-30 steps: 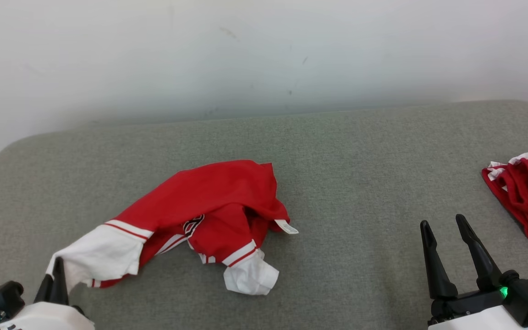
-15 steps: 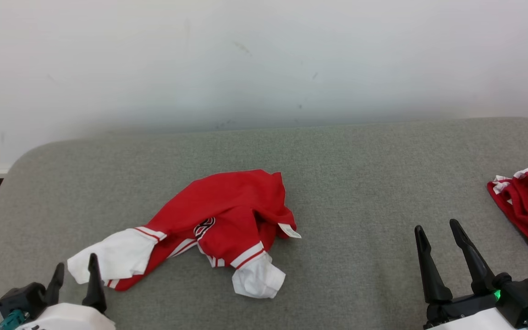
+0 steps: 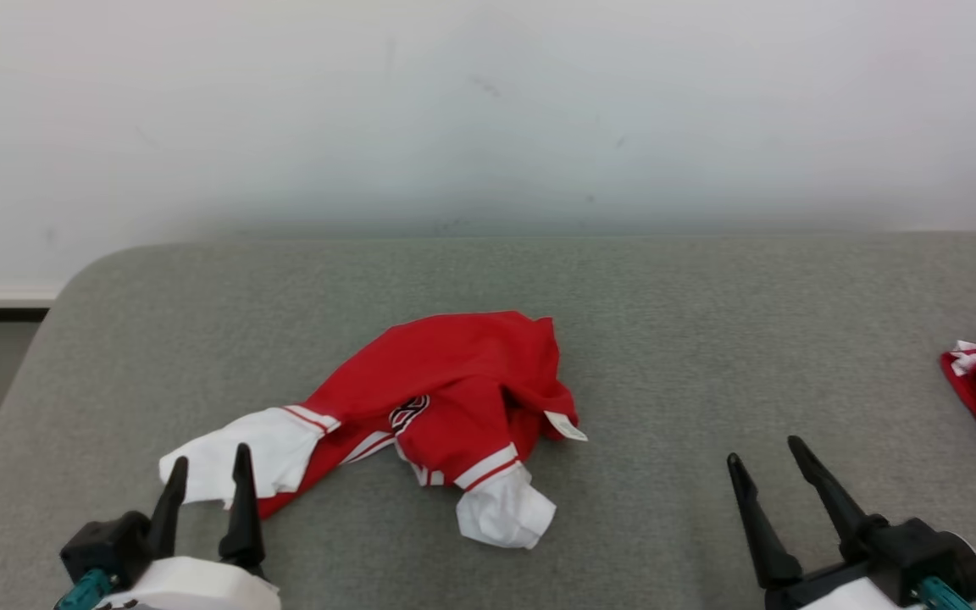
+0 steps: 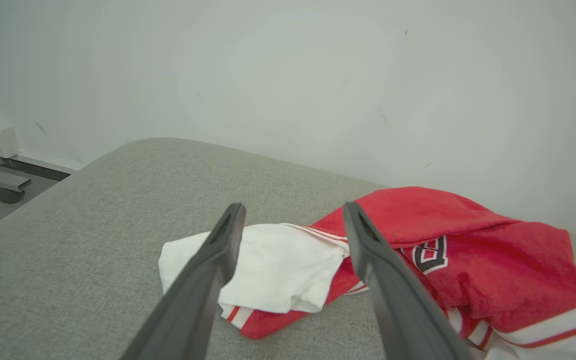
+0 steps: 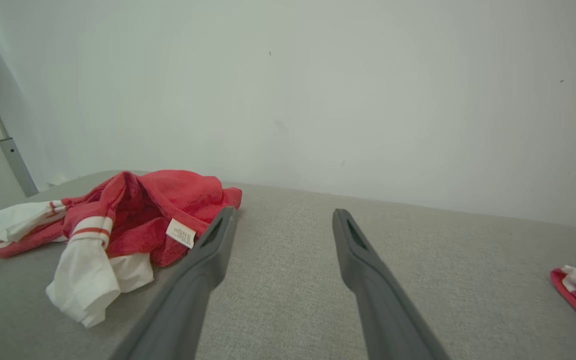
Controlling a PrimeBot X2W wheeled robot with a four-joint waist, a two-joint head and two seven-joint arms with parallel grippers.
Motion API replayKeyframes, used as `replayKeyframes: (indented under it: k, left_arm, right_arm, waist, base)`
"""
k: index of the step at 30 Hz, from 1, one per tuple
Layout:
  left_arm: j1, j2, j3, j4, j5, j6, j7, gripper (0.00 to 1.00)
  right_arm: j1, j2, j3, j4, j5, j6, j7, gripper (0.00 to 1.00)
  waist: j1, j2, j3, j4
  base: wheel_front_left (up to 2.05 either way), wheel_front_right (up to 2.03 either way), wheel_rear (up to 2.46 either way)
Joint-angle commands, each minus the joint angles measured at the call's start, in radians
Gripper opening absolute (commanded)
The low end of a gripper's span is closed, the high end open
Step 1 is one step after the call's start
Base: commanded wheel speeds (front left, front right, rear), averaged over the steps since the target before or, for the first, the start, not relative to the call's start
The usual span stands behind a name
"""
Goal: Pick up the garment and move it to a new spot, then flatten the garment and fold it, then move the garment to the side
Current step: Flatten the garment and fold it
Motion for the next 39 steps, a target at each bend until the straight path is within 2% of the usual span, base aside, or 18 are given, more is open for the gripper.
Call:
replayKeyframes:
  k: [1,6,14,27,28,30,31,39]
  left_arm:
    - [-0.008,-0.003,-0.005,-0.01,0.014,-0.005,-0.001,1.0]
    - [-0.027,-0.022,-0.025,-0.034,0.023,-0.012,-0.001,1.0]
    - [-0.054,-0.038,-0.044,-0.054,0.028,-0.018,-0.001,1.0]
    - [-0.089,-0.07,-0.053,-0.033,0.026,-0.045,-0.001,1.0]
    - [-0.09,-0.072,-0.052,-0.031,0.028,-0.044,-0.001,1.0]
    - [-0.09,-0.074,-0.047,-0.027,0.031,-0.047,-0.001,1.0]
    - [-0.09,-0.075,-0.044,-0.025,0.031,-0.048,-0.001,1.0]
    - [-0.09,-0.079,-0.03,-0.009,0.039,-0.055,-0.001,1.0]
  right_arm:
    - [-0.038,-0.01,0.025,0.041,0.006,-0.002,0.006,1.0]
    - [-0.147,-0.038,0.129,0.193,0.062,-0.002,0.073,1.0]
    - [-0.316,-0.031,0.237,0.408,0.156,-0.002,0.166,1.0]
    - [-0.507,-0.038,0.303,0.642,0.258,-0.002,0.146,1.0]
    - [-0.513,-0.037,0.303,0.655,0.264,-0.002,0.138,0.79]
    - [-0.528,-0.035,0.308,0.68,0.268,-0.002,0.123,0.06]
    - [-0.534,-0.033,0.313,0.689,0.271,-0.002,0.118,0.0]
    - [-0.551,-0.045,0.345,0.707,0.303,-0.002,0.043,0.0]
  waist:
    - [0.0,0.0,0.018,0.031]
    - [0.0,0.0,0.057,0.098]
    - [0.0,0.0,0.108,0.193]
    - [0.0,0.0,0.165,0.292]
    - [0.0,0.0,0.165,0.293]
    - [0.0,0.0,0.166,0.294]
    - [0.0,0.0,0.166,0.293]
    - [0.0,0.0,0.146,0.258]
  base:
    - [0.0,0.0,0.0]
    - [0.0,0.0,0.0]
    - [0.0,0.0,0.0]
    - [0.0,0.0,0.0]
    - [0.0,0.0,0.0]
    - [0.0,0.0,0.0]
    - [0.0,0.0,0.0]
    - [0.0,0.0,0.0]
